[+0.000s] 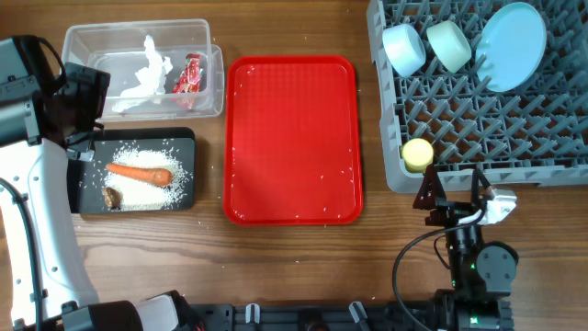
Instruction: Sort waste into correct bins and load items into the dishwasher rack
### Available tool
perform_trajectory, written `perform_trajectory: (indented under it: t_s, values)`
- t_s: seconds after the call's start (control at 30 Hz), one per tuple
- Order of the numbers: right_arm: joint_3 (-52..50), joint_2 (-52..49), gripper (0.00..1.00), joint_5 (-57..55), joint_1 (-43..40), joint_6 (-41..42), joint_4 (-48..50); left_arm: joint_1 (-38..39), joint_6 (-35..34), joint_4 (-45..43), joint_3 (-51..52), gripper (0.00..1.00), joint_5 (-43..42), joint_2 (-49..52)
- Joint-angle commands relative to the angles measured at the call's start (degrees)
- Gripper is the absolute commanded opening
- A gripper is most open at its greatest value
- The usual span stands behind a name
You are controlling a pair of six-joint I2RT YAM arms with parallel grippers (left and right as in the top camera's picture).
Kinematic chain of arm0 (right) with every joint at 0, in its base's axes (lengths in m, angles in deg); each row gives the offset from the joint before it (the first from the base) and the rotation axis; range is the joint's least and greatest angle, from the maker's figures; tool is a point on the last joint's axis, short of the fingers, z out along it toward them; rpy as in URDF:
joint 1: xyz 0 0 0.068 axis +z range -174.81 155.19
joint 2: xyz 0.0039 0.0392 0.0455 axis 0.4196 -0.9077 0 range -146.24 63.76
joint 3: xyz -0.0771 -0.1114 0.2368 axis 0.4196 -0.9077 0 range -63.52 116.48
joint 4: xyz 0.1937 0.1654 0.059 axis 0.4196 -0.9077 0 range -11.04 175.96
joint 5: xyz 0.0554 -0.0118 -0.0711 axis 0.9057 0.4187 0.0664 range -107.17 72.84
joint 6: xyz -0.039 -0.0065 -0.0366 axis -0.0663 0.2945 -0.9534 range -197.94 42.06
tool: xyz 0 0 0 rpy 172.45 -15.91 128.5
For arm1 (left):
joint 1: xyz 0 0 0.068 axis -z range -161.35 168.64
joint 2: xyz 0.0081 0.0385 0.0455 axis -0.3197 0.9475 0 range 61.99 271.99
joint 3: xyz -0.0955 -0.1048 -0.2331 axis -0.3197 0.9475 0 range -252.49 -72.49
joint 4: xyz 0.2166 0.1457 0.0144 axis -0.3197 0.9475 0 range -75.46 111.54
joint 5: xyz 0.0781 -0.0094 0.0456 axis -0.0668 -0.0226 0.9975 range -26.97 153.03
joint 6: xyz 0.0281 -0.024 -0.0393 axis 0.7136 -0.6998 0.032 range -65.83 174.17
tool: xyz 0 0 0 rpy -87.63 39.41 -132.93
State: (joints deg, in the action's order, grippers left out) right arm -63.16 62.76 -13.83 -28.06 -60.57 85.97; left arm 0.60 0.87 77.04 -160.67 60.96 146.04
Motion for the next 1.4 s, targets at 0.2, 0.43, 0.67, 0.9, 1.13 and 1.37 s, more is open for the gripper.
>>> perform_trajectory:
  t_s: [0.2,0.43,0.67,0.9,1.13,1.37]
  values:
    - [-0.07,0.42,1.00,-0.33,0.24,0.83,0.15,-0.11,0.20,-0.11,-0.13,1.00,0.20,0.07]
    - [-0.07,0.42,1.00,-0.33,0.24,0.83,0.15,-0.09,0.39,2.47,-0.11,1.00,1.97,-0.39]
    - [-0.07,0.42,1.00,-0.31,0.24,0.83,0.15,6.29,17.62,-10.25,5.51,1.00,3.41,-9.29]
    - [-0.07,0.42,1.00,-0.31,0.24,0.83,0.15,13.18,31.89,-33.07,26.32,1.00,2.89,-25.46]
    - [-0.07,0.42,1.00,-0.31,0.24,0.83,0.15,13.33,31.76,-47.04,51.54,1.00,-0.72,-42.91]
    - [-0.07,0.42,1.00,-0.31,0.24,0.85,0.15,14.16,29.07,-61.61,75.38,1.00,-1.29,-62.88]
